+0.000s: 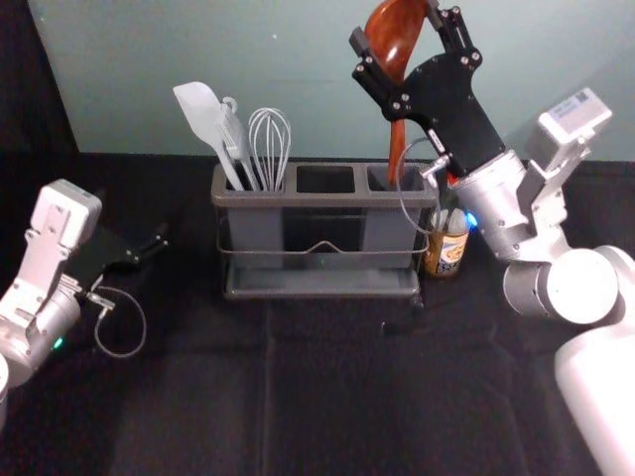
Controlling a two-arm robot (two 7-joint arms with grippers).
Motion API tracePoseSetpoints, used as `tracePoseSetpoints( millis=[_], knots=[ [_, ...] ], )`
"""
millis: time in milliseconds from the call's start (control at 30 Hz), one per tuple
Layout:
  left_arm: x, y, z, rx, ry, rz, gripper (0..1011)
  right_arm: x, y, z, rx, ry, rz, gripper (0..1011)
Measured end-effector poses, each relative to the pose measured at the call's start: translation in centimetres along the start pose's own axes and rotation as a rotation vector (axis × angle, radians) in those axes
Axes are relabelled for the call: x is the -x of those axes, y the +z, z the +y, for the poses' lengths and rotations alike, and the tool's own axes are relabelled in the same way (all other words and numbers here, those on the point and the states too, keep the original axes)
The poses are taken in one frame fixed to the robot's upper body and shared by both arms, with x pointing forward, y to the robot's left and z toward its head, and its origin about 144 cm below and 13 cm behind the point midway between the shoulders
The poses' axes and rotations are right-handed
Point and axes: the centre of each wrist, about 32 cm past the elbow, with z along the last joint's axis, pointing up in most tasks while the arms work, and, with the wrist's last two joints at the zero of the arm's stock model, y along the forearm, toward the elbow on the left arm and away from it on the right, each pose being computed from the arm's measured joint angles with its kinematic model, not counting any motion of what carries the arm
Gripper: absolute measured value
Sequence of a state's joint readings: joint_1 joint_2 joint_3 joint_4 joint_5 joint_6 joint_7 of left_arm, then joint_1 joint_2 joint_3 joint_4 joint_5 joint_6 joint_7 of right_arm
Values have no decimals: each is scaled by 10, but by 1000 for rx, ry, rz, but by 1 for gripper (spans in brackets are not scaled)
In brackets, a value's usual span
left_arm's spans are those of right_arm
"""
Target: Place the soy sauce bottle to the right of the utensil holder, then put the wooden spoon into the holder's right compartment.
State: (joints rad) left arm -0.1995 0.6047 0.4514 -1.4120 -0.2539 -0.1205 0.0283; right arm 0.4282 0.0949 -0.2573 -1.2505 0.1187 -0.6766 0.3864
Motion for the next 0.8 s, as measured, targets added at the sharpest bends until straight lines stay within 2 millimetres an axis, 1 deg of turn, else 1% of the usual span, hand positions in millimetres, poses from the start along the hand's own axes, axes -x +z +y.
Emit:
tracePoseSetpoints(
  millis=[800],
  knots=[
    [0,0,0,0,0,0,1005,0,0,0,-3,-1,-1,840]
  ],
)
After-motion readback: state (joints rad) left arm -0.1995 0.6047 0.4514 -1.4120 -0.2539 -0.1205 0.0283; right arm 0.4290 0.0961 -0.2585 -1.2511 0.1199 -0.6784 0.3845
